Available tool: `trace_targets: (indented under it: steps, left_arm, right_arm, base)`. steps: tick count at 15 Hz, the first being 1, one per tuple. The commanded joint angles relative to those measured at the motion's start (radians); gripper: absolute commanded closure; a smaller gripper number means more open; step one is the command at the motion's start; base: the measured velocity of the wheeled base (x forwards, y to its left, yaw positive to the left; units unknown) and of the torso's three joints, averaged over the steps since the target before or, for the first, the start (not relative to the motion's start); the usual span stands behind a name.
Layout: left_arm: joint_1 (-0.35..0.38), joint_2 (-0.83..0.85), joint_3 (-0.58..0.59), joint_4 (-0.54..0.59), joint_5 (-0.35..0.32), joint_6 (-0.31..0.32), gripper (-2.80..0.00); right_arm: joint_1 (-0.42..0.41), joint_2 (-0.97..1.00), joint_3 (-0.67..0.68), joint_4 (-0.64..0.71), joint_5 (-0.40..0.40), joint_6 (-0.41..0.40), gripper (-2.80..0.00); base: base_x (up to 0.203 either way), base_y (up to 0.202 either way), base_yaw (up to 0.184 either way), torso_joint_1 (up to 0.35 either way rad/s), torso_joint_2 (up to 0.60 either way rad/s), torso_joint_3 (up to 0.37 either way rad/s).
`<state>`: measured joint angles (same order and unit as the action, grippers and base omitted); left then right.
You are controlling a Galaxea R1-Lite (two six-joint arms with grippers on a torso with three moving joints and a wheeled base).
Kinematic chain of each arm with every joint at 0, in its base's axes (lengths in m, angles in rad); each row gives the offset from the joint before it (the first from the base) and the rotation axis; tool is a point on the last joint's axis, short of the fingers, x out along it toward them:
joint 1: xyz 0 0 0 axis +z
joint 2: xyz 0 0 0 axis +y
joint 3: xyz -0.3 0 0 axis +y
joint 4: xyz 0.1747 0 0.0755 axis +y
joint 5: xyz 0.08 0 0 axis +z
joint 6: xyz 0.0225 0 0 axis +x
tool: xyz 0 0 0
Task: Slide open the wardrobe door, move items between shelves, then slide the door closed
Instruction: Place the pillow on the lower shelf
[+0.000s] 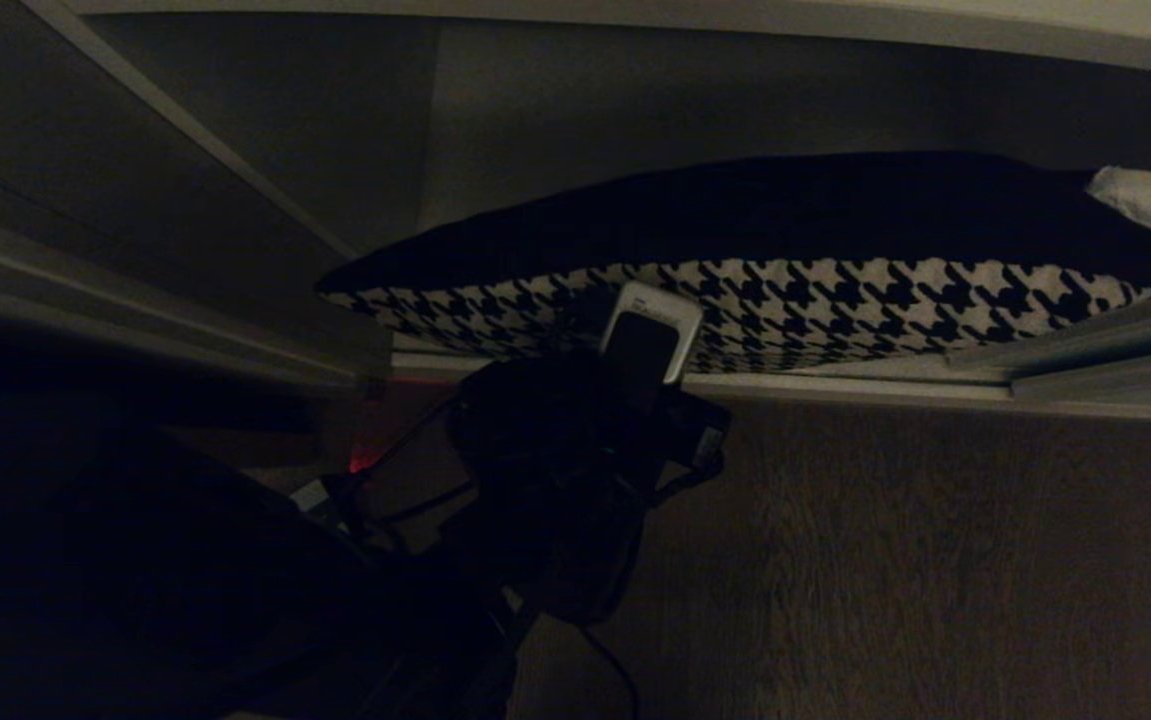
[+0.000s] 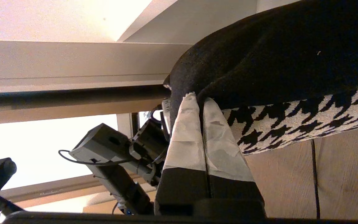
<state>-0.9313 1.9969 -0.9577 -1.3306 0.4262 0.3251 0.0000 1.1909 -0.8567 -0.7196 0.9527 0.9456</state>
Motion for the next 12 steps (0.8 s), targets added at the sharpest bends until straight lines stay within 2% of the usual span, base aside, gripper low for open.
trace_targets:
  steps: [1,9,10,12]
  left_arm:
    - [0.0,0.007,0.0,-0.007,0.002,0.002,0.0]
    - [0.011,0.023,-0.004,-0.022,0.0,0.0,0.0]
    - [0.014,0.025,-0.009,-0.022,-0.001,0.0,0.0]
    - [0.014,0.029,-0.013,-0.021,-0.003,0.0,0.0]
  right_arm:
    - [0.0,-0.015,0.011,-0.006,0.007,0.005,0.0]
    - [0.002,-0.038,0.028,0.002,0.006,0.005,0.0]
    - [0.004,-0.047,0.036,0.002,0.005,0.004,-2.8]
    - [0.006,-0.04,0.03,0.002,0.006,0.004,-2.8]
  base:
    - [0.0,0.0,0.0,0.0,0.0,0.0]
    - [0.0,0.0,0.0,0.0,0.0,0.0]
    - [0.0,0.0,0.0,0.0,0.0,0.0]
    - [0.0,0.0,0.0,0.0,0.0,0.0]
